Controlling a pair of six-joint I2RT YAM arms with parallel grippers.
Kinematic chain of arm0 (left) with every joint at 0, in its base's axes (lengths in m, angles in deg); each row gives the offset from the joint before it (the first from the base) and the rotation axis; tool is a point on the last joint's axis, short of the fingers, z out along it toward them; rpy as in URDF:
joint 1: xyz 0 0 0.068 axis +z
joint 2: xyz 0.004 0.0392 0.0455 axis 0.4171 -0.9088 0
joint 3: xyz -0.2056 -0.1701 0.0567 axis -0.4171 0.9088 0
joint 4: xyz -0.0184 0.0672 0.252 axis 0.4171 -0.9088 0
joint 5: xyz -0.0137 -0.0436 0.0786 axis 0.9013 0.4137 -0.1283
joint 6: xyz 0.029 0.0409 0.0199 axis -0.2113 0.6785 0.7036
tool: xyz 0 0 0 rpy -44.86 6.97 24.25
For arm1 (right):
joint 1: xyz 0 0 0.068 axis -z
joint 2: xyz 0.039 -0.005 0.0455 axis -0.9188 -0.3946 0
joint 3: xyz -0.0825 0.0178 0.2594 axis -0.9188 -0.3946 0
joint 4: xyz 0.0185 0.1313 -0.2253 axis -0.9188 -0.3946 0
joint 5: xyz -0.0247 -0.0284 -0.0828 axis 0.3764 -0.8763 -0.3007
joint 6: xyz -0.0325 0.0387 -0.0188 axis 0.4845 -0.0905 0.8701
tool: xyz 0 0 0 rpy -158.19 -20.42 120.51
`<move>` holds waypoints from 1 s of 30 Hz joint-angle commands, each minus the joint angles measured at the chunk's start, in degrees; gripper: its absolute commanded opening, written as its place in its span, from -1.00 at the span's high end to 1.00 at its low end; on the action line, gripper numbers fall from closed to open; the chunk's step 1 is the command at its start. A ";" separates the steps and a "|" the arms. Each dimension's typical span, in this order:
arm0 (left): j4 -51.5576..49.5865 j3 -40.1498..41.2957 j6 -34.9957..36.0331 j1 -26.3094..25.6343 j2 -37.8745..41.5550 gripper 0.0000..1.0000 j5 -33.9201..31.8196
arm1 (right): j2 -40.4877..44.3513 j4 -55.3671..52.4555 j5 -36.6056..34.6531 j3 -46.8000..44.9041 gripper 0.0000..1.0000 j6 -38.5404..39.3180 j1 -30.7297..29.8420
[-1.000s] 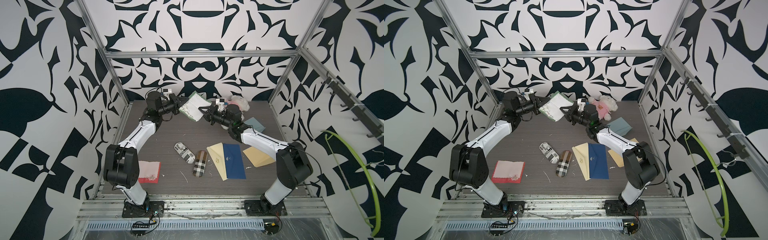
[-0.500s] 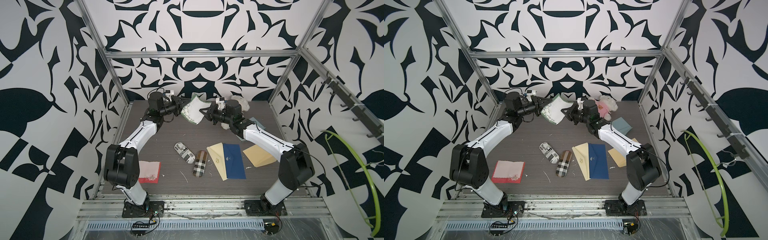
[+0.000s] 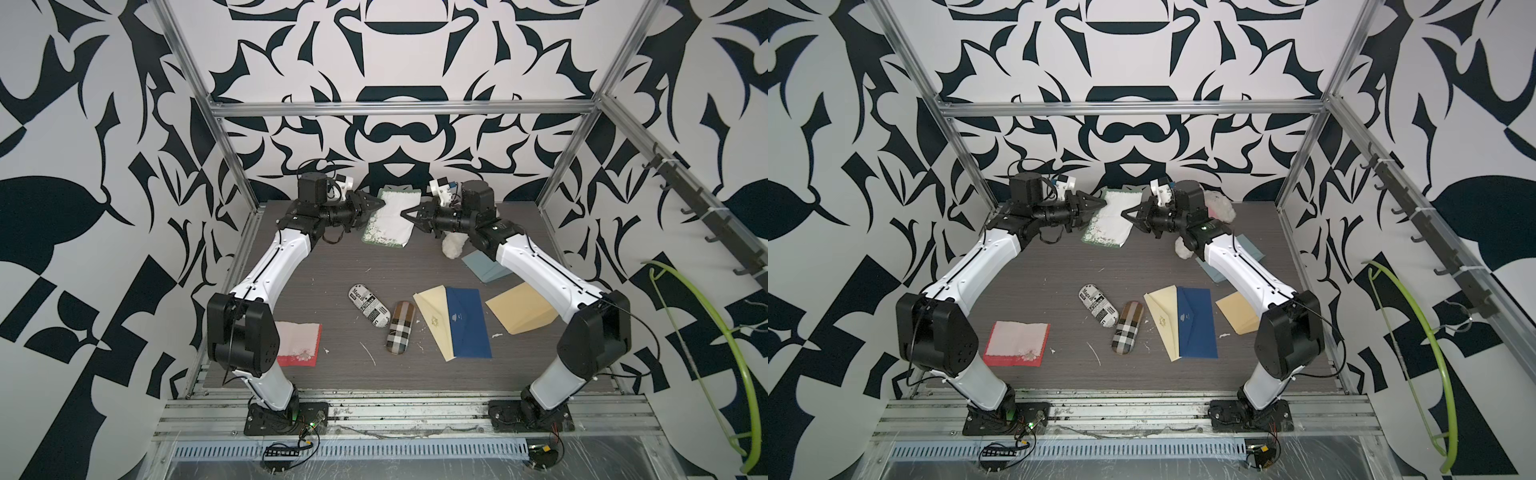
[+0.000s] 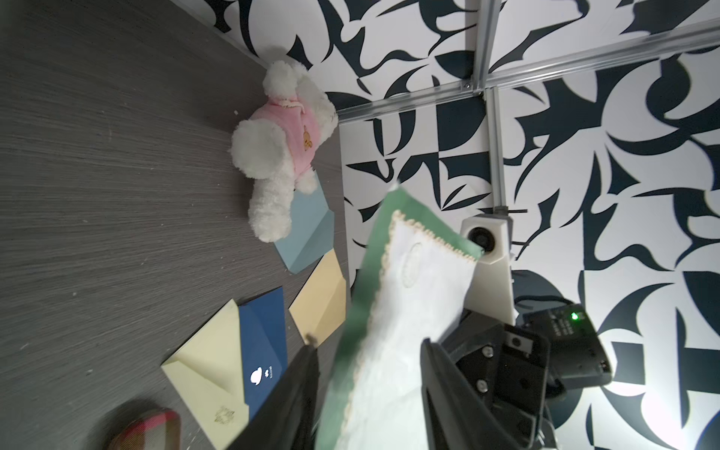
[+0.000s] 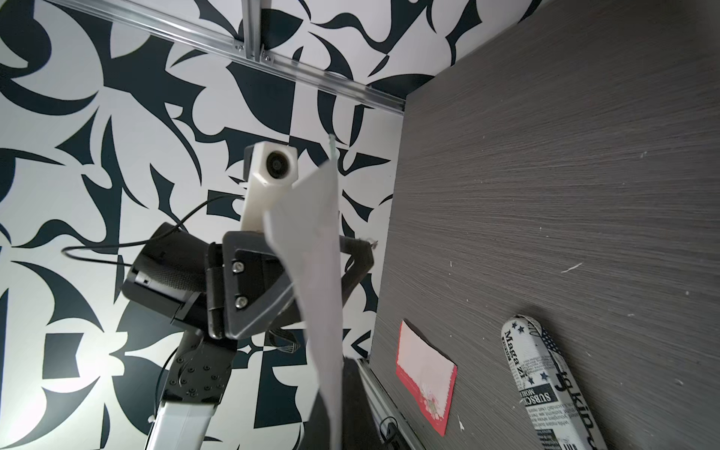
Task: Take the letter paper out of the envelope
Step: Unfold the letter paper.
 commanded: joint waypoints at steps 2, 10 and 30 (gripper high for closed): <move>-4.83 -0.61 4.84 -1.07 -0.94 0.19 2.12 | -1.36 -3.44 5.72 3.14 1.00 4.26 0.94; -5.70 -0.36 5.43 -2.42 -0.39 0.81 1.88 | -3.41 -11.79 5.70 7.25 1.00 9.31 1.20; -18.82 -7.05 12.90 -8.69 -3.05 1.00 -8.52 | -4.33 -32.67 -8.97 15.08 1.00 17.11 -2.14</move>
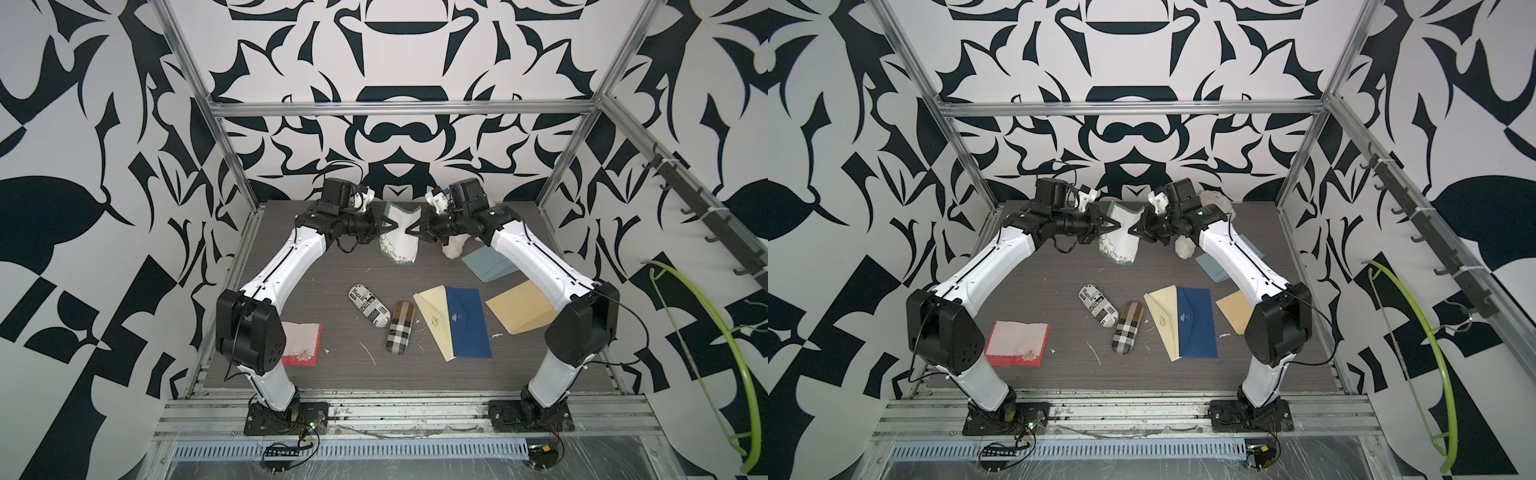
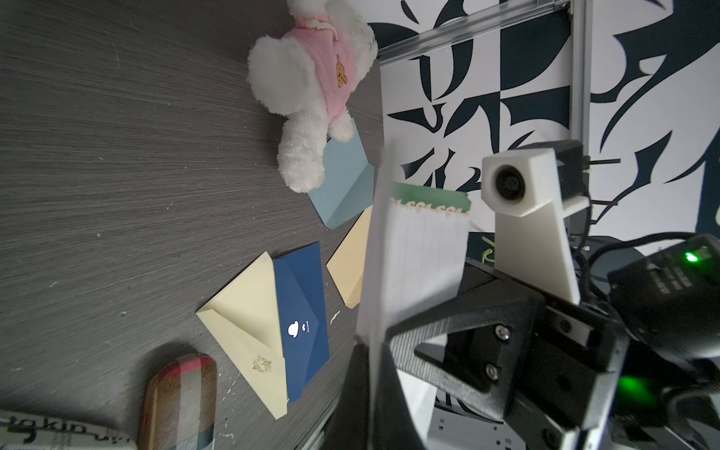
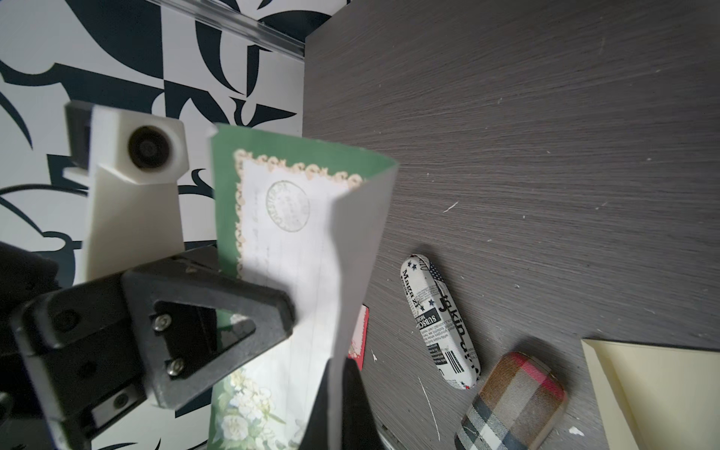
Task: Take the letter paper out of the envelope
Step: Unfold the letter paper.
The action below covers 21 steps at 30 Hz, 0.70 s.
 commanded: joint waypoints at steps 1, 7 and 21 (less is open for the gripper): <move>-3.93 -2.11 2.87 -1.13 -1.15 1.00 -2.60 | 1.32 -2.21 -2.99 2.47 1.00 1.47 -0.74; -4.35 -2.40 3.08 -1.84 -1.32 1.00 -3.14 | 1.39 -1.70 -3.16 2.33 1.00 0.93 -1.21; -0.32 11.56 -2.39 7.85 7.87 1.00 -9.82 | 13.16 5.39 -10.90 -9.28 0.15 2.52 2.15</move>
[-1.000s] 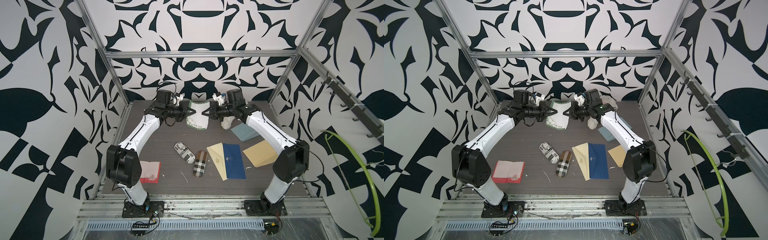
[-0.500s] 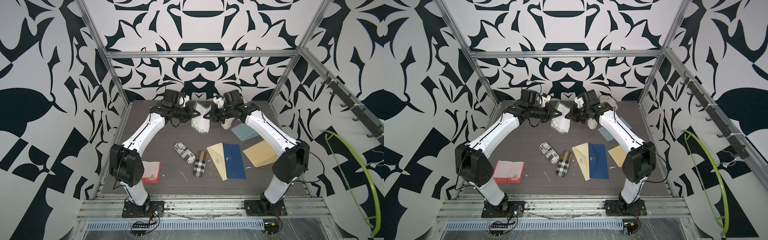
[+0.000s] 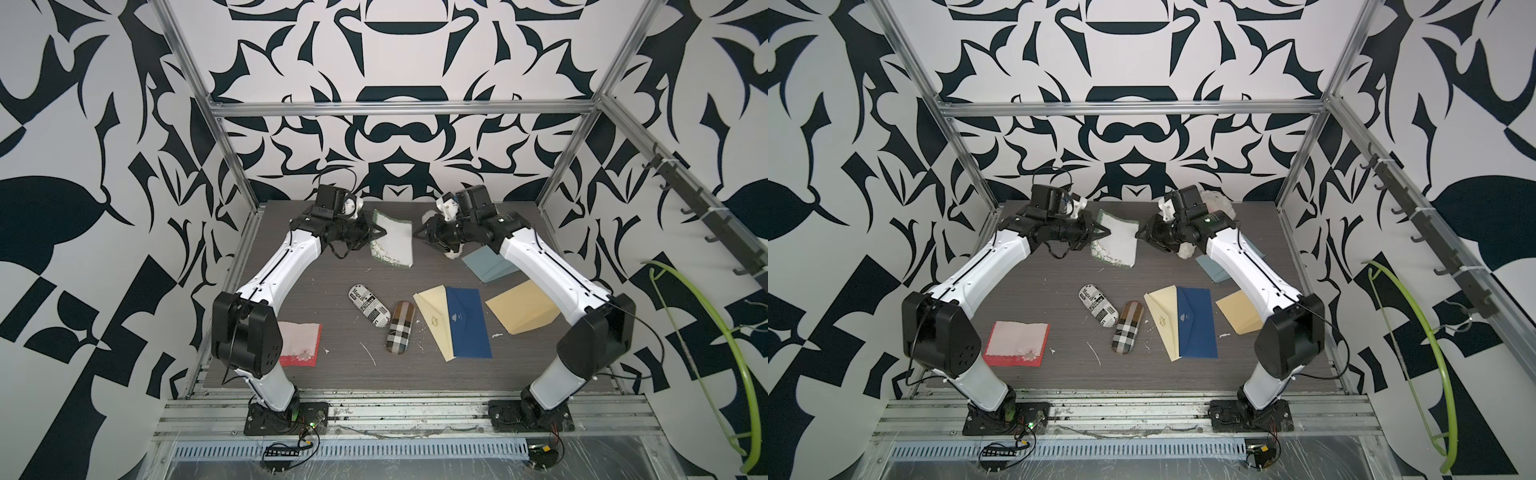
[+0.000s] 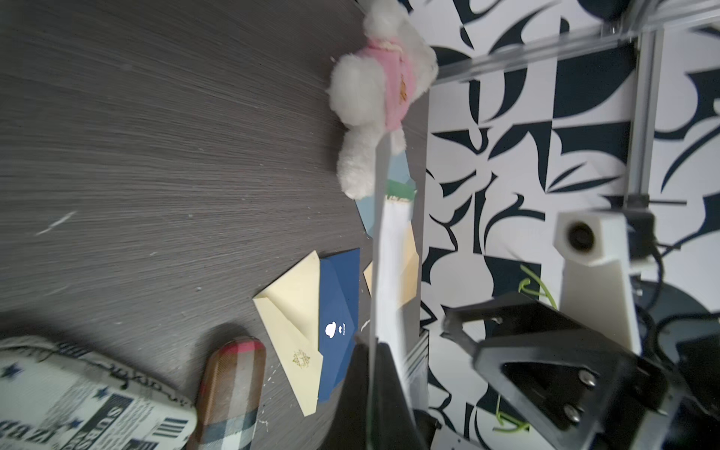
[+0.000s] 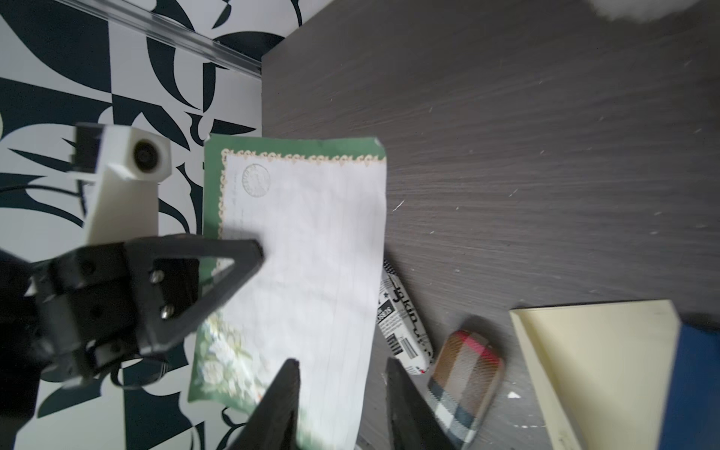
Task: Take the letter paper out of the envelope
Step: Unfold the letter paper, then place the letter paper at the center of the board.
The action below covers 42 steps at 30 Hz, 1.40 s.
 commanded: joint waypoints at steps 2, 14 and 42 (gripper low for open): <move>4.23 9.65 -4.98 6.08 7.36 1.00 -6.66 | 7.10 9.29 -2.90 -3.77 0.13 0.48 0.89; 24.25 44.39 -26.72 24.20 25.12 1.00 -31.19 | 10.32 19.13 4.49 -11.49 0.14 -2.19 0.76; 22.15 44.41 -26.61 25.68 5.56 1.00 -32.42 | 9.97 21.22 5.95 -14.91 0.19 -4.55 0.67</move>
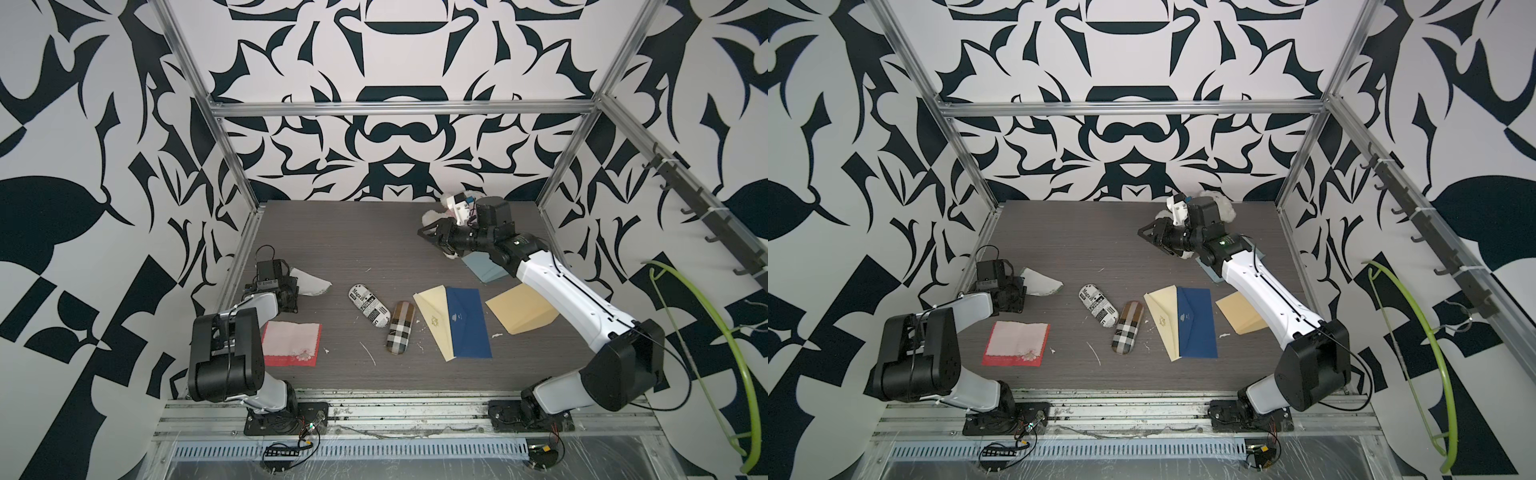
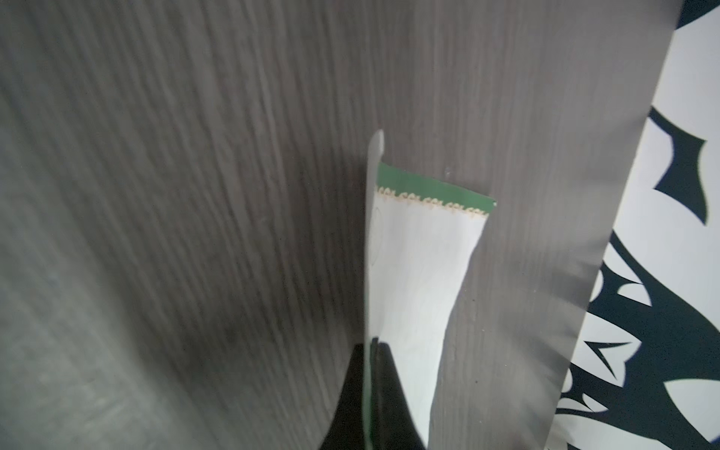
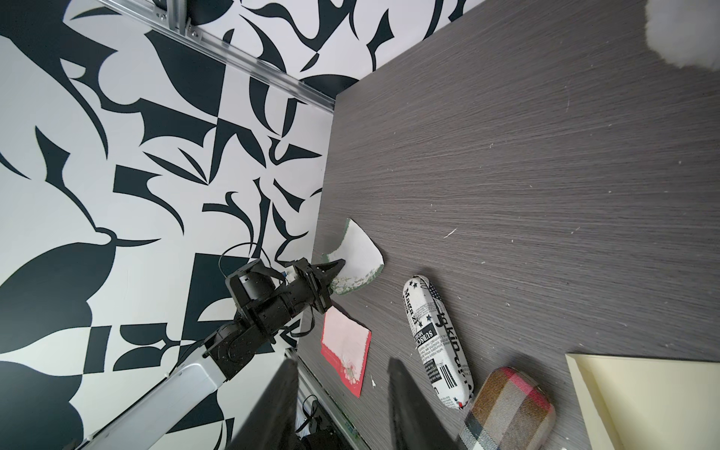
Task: Take the letter paper out of the envelope
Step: Place the letter paper at the center of the board.
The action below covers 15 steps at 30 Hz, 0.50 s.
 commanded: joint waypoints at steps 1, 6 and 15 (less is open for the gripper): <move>-5.78 -2.27 1.62 -0.06 -2.02 1.00 -0.07 | 1.20 1.26 -0.66 -0.31 0.19 -0.16 -0.31; -7.93 -2.89 2.66 -0.11 -2.37 1.00 -0.24 | 1.08 0.37 -2.14 -1.07 0.20 -0.56 -0.31; -11.46 -3.38 2.96 -0.19 -1.36 0.39 0.01 | 2.48 -2.12 -5.97 -2.42 0.19 -0.34 -0.31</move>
